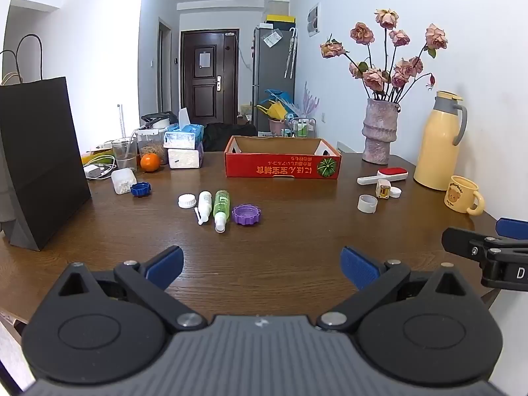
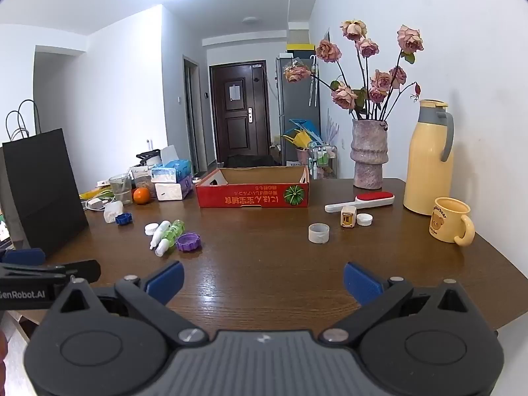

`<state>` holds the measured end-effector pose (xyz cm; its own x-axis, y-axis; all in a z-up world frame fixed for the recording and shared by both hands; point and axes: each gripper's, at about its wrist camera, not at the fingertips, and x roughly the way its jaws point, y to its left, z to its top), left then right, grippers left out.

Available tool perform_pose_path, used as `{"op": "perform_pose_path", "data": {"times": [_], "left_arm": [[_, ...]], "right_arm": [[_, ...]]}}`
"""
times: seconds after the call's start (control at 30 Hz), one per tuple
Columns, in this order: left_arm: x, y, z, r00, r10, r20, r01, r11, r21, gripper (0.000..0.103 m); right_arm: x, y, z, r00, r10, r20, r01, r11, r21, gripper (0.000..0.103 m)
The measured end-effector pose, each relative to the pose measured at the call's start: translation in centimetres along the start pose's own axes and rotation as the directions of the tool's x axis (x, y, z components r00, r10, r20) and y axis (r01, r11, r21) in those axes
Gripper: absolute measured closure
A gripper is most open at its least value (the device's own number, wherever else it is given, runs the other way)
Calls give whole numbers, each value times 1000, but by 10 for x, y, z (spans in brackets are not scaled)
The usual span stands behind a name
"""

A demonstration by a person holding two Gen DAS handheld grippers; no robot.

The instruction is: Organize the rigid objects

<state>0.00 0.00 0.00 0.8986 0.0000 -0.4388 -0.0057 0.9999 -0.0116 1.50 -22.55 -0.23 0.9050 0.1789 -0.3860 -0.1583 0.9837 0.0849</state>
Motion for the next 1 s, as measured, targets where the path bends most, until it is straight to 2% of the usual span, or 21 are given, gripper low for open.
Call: {"op": "perform_pose_path", "data": {"times": [1.0], "left_arm": [[-2, 8, 0, 1000, -2, 8, 2, 1000, -9, 0]], "right_arm": [[-1, -1, 0, 1000, 0, 3, 0, 1000, -4, 0]]}}
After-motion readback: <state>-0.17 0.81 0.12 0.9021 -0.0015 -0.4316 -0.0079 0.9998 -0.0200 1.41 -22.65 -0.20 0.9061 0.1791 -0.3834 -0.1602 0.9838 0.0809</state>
